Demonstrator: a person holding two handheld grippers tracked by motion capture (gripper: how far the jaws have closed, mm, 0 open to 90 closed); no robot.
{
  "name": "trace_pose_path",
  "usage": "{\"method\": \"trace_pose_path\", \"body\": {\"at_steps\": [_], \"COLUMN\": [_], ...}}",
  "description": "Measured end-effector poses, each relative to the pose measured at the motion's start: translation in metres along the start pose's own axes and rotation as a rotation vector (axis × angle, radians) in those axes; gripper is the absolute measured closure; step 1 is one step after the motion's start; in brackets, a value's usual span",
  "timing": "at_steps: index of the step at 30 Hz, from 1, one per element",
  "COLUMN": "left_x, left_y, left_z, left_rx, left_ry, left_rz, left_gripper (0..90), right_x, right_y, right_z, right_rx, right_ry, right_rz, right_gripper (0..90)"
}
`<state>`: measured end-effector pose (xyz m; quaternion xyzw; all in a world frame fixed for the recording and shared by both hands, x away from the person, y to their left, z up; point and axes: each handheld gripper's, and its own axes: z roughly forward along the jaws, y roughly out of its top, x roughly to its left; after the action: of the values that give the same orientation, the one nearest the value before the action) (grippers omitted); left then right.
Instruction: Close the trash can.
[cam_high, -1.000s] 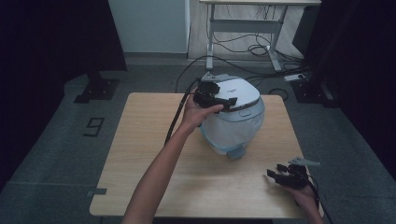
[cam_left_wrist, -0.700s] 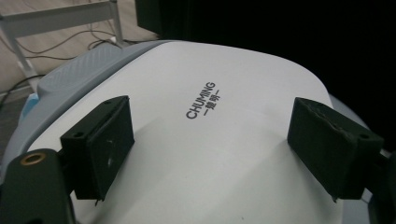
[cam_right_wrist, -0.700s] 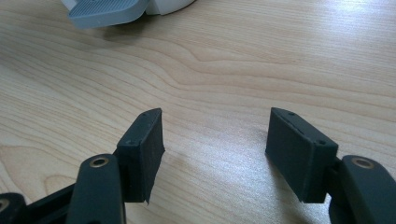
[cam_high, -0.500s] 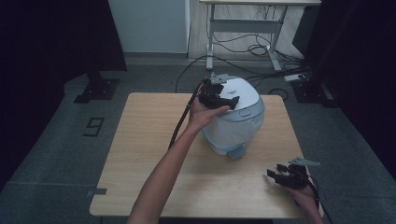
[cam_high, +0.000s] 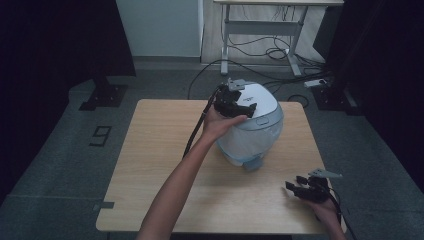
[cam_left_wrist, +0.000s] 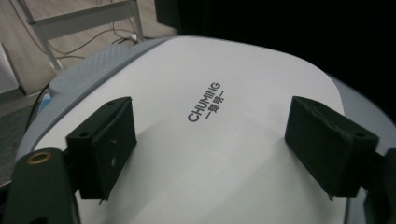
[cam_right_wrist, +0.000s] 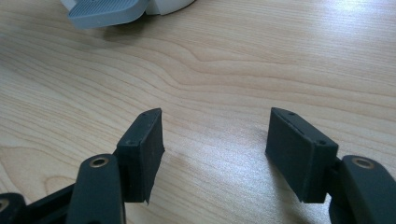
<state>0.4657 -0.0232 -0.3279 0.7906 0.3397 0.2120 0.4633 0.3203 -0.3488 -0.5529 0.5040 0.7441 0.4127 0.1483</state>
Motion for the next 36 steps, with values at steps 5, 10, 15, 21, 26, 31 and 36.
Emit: {"method": "trace_pose_path", "body": {"at_steps": [5, 10, 15, 21, 26, 31, 36], "left_x": [-0.001, 0.000, 0.006, 0.016, 0.023, 0.027, 0.030], "left_y": [0.001, 0.001, 0.000, -0.007, -0.023, -0.040, -0.058], "left_z": [0.000, -0.005, -0.020, -0.049, -0.071, -0.089, -0.104], "left_rx": [0.009, -0.021, -0.067, -0.097, -0.107, -0.125, -0.133], "left_ry": [-0.019, -0.030, -0.059, -0.052, -0.044, -0.047, -0.042], "left_rz": [0.000, -0.001, -0.020, -0.006, 0.000, -0.013, -0.020], "left_gripper": [18.8, 22.1, 22.2, 22.4, 22.5, 22.3, 22.0], "right_x": [0.000, -0.001, -0.002, -0.002, -0.003, -0.003, -0.003], "right_y": [0.000, 0.000, 0.000, 0.000, 0.000, 0.000, 0.000], "right_z": [0.000, 0.000, 0.000, -0.001, -0.001, -0.001, -0.001], "right_rx": [0.000, -0.002, -0.003, -0.001, -0.001, -0.001, -0.001], "right_ry": [0.003, 0.008, 0.004, 0.001, 0.001, -0.002, -0.001], "right_rz": [0.000, 0.001, 0.001, -0.002, 0.002, 0.002, 0.002], "right_gripper": [35.7, 35.8, 35.7, 35.8, 35.8, 35.8, 35.8]}}
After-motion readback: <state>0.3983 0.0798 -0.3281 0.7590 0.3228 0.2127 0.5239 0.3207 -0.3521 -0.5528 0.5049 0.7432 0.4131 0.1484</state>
